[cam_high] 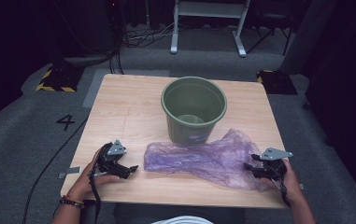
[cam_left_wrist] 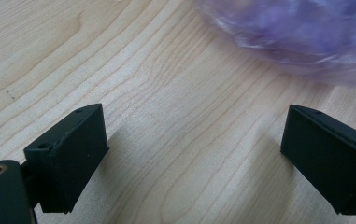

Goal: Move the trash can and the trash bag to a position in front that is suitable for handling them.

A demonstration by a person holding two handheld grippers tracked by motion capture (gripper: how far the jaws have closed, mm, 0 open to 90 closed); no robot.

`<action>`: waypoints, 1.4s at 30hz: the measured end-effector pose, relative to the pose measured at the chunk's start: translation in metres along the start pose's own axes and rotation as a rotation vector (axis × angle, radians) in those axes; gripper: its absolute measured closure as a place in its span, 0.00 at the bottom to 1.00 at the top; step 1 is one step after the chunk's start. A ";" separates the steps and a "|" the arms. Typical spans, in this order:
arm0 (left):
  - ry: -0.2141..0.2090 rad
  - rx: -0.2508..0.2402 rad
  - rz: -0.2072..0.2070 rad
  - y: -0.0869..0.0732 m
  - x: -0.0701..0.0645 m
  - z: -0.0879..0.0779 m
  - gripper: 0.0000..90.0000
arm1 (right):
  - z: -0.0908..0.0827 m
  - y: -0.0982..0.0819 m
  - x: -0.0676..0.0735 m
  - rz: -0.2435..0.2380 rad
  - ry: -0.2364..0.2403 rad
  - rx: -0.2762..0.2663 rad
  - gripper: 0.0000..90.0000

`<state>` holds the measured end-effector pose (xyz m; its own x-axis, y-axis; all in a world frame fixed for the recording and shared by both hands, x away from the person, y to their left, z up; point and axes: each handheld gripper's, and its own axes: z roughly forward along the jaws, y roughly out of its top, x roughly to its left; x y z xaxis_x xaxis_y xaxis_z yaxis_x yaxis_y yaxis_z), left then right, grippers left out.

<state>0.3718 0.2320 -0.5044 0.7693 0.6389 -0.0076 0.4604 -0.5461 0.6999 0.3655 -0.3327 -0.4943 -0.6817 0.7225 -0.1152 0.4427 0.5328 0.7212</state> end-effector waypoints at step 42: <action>-0.002 0.000 -0.002 0.000 0.000 0.000 0.08 | 0.010 0.013 0.022 0.142 -0.080 -0.078 0.59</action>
<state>0.3720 0.2318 -0.5044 0.7692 0.6389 -0.0102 0.4617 -0.5446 0.7002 0.3623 -0.3049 -0.4943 -0.5654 0.8226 -0.0604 0.4828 0.3894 0.7844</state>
